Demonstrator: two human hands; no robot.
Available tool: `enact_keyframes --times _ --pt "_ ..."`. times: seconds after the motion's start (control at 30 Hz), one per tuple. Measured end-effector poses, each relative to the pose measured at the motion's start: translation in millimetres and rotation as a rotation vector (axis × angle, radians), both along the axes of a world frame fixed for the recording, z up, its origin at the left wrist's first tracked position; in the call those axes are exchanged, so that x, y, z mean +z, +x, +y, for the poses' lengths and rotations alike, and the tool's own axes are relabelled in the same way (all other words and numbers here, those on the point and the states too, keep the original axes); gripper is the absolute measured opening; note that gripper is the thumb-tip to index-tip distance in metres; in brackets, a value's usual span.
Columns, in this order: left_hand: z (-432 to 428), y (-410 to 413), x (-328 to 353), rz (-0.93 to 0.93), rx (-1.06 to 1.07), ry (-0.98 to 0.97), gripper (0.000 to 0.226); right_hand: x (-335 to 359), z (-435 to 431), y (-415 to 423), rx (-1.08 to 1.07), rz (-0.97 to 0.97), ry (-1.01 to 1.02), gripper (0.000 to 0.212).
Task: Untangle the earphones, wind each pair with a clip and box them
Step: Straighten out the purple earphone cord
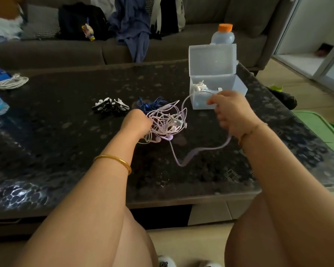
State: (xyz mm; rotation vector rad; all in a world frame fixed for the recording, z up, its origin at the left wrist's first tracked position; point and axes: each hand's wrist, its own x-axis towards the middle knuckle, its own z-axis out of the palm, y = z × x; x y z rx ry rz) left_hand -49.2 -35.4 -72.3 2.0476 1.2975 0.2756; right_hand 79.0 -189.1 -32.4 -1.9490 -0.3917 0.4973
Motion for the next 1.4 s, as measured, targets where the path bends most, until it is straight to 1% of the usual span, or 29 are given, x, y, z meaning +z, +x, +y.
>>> enact_keyframes --times 0.03,0.07,0.1,0.13,0.2,0.23,0.27,0.33,0.37,0.43,0.47,0.5,0.53,0.57,0.63,0.67,0.73,0.77,0.8,0.83,0.9,0.97,1.03,1.1,1.13,1.17,1.27,1.3,1.4 --pt "0.1 0.9 1.8 -0.055 0.065 -0.048 0.023 -1.2 -0.7 7.1 -0.042 -0.240 -0.220 0.021" --pt "0.4 1.6 3.7 -0.127 0.125 -0.098 0.024 -2.9 -2.8 11.6 -0.071 -0.424 -0.432 0.024" --pt "0.0 1.2 6.4 -0.205 0.182 -0.141 0.028 -3.7 -6.0 14.3 -0.065 -0.496 -0.615 0.026" --pt "-0.1 0.5 8.5 -0.280 0.231 -0.168 0.033 -5.1 -8.3 16.9 -0.033 -0.486 -0.748 0.026" --pt "-0.3 -0.7 12.4 -0.373 0.285 -0.182 0.037 -10.0 -10.5 20.9 0.046 -0.401 -0.855 0.028" --pt "-1.1 -0.9 13.6 -0.396 0.283 -0.179 0.035 -12.8 -10.1 20.4 0.071 -0.386 -0.870 0.030" --pt "-2.1 -0.9 15.4 -0.410 0.262 -0.177 0.029 -15.8 -7.5 20.0 0.088 -0.407 -0.873 0.033" --pt "-4.3 0.2 18.8 -0.409 0.204 -0.159 0.019 -17.9 -0.1 14.0 0.107 -0.556 -0.867 0.040" --pt "-6.3 0.4 20.5 -0.403 0.174 -0.146 0.018 -16.8 4.1 9.8 0.115 -0.641 -0.818 0.041" --pt "-10.4 0.9 23.6 -0.391 0.126 -0.119 0.017 -13.4 13.0 0.6 0.161 -0.726 -0.541 0.031" --pt "-12.4 1.4 25.1 -0.388 0.106 -0.114 0.017 -11.7 17.4 -5.3 0.199 -0.689 -0.357 0.028" --pt "-13.5 1.7 25.5 -0.385 0.083 -0.112 0.015 -10.1 21.6 -11.7 0.233 -0.606 -0.188 0.033" --pt "-15.3 1.7 26.1 -0.378 0.060 -0.109 0.014 -8.3 25.1 -18.8 0.268 -0.518 -0.060 0.040" --pt "-16.8 1.5 25.9 -0.370 0.037 -0.108 0.013 -7.2 28.2 -25.6 0.300 -0.456 0.009 0.047" --pt "-18.7 0.9 25.2 -0.361 -0.017 -0.109 0.012 -8.7 33.3 -34.7 0.364 -0.418 0.035 0.056" --pt "-19.4 0.6 25.2 -0.360 -0.047 -0.105 0.011 -11.0 35.1 -36.6 0.395 -0.433 0.012 0.055" --pt "-21.5 -0.3 25.5 -0.363 -0.094 -0.094 0.010 -15.3 37.7 -36.3 0.406 -0.491 -0.004 0.040" --pt "-21.9 -0.5 25.5 -0.366 -0.105 -0.098 0.009 -16.5 38.9 -34.9 0.380 -0.486 0.033 0.030" --pt "-21.8 -0.6 25.3 -0.365 -0.108 -0.113 0.009 -15.5 39.0 -34.7 0.329 -0.425 0.114 0.023" --pt "-20.9 -0.9 24.6 -0.359 -0.104 -0.138 0.008 -12.5 38.3 -34.5 0.257 -0.300 0.235 0.018" --pt "-18.3 -1.0 23.0 -0.355 -0.073 -0.206 0.010 -3.5 36.2 -29.7 0.138 0.071 0.543 0.019" --pt "-14.6 -0.5 21.0 -0.384 -0.018 -0.279 0.014 3.6 31.9 -24.0 0.106 0.401 0.815 0.024" --pt "-12.0 0.8 20.3 -0.414 0.033 -0.322 0.014 6.0 27.6 -19.4 0.024 0.595 0.954 0.027" --pt "-10.4 2.1 20.7 -0.462 0.092 -0.368 0.015 4.4 25.3 -14.9 -0.072 0.660 0.979 0.028" --pt "-10.7 2.7 21.8 -0.496 0.124 -0.399 0.015 2.3 25.6 -12.3 -0.098 0.608 0.926 0.028" --pt "-10.6 3.1 22.9 -0.530 0.156 -0.417 0.015 -0.5 26.7 -9.3 -0.110 0.489 0.818 0.026" --pt "-8.8 1.5 26.6 -0.621 0.277 -0.375 0.011 -8.0 27.8 -3.7 -0.074 -0.104 0.365 0.011" --pt "-7.1 0.0 27.2 -0.647 0.316 -0.347 0.008 -9.4 26.1 -1.5 -0.039 -0.226 0.275 0.005" --pt "-0.9 -5.1 27.2 -0.716 0.379 -0.281 0.012 -9.1 15.7 3.8 0.156 -0.367 0.049 0.031"
